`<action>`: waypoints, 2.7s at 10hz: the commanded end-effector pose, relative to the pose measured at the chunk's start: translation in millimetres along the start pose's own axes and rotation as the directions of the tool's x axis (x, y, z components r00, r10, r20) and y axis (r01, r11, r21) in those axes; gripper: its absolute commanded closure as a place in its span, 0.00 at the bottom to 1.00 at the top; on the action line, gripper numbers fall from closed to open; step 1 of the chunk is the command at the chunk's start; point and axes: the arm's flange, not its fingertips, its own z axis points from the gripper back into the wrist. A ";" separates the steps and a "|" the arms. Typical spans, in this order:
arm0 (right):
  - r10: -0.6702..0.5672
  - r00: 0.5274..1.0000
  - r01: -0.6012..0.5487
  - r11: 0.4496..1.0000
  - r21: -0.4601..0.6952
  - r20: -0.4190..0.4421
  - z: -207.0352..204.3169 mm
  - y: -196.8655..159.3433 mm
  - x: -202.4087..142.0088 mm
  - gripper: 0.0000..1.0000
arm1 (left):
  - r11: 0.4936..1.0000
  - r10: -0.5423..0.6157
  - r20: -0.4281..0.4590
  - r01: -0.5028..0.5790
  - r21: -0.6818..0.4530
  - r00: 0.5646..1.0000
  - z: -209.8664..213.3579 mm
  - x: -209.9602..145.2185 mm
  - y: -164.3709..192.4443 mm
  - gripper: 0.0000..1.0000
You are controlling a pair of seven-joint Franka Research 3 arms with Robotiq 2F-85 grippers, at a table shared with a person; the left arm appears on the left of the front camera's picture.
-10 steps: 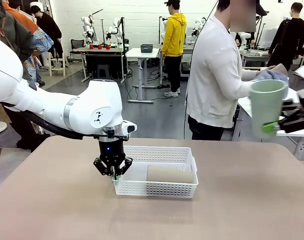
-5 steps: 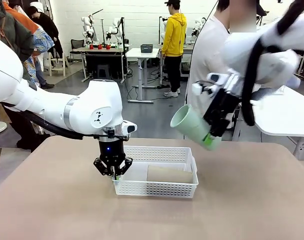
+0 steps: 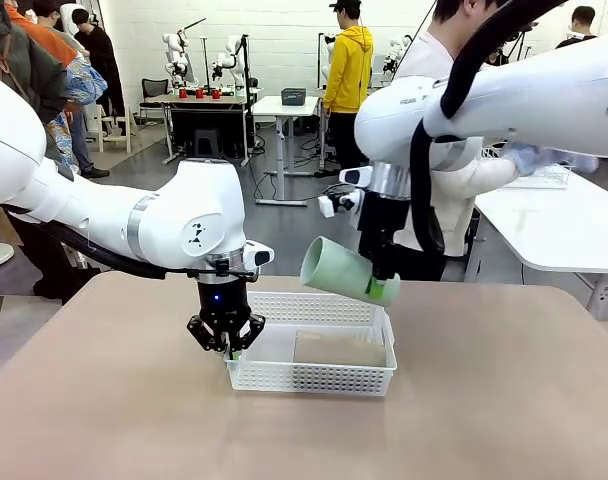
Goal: Clean and organize the cups into the basket.
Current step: Pick up the Reusable plastic cup from the right side of the table and stack it inside the Organizing basket in the center of the table.
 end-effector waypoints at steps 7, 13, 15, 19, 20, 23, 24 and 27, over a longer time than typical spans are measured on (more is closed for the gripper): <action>-0.066 0.994 0.064 0.998 -0.028 -0.083 -61.2 -25.1 11.7 0.20 | 1.000 0.000 -0.004 0.000 0.003 1.000 0.9 -0.4 -0.2 1.00; -0.088 0.989 0.080 0.994 -0.070 -0.116 -102.6 -34.0 4.0 0.20 | 1.000 0.000 -0.004 0.000 0.003 1.000 0.9 -0.4 -0.2 1.00; -0.088 0.990 0.081 0.995 -0.063 -0.113 -105.6 -35.7 3.2 0.00 | 1.000 0.000 -0.004 0.000 0.003 1.000 0.9 -0.4 -0.2 1.00; -0.086 0.993 0.079 0.994 -0.078 -0.087 -96.3 -30.4 5.2 0.00 | 1.000 0.000 -0.004 0.000 0.003 1.000 0.9 -0.4 -0.2 1.00; -0.082 0.994 0.076 0.994 -0.078 -0.071 -91.7 -29.4 4.0 0.00 | 1.000 0.000 -0.004 0.000 0.003 1.000 0.9 -0.4 -0.2 1.00; -0.027 0.998 0.039 0.981 -0.190 0.065 -4.9 24.0 -17.8 0.00 | 1.000 0.000 -0.004 0.000 0.003 1.000 0.9 -0.4 -0.2 1.00; -0.020 0.991 0.053 0.967 -0.249 0.132 27.9 48.5 -40.1 0.00 | 1.000 0.000 -0.004 0.000 0.003 1.000 0.9 -0.4 -0.2 1.00; -0.023 0.884 0.171 0.946 -0.277 0.468 88.7 124.7 -174.2 0.00 | 1.000 0.000 -0.004 0.000 0.003 1.000 0.9 -0.4 -0.2 1.00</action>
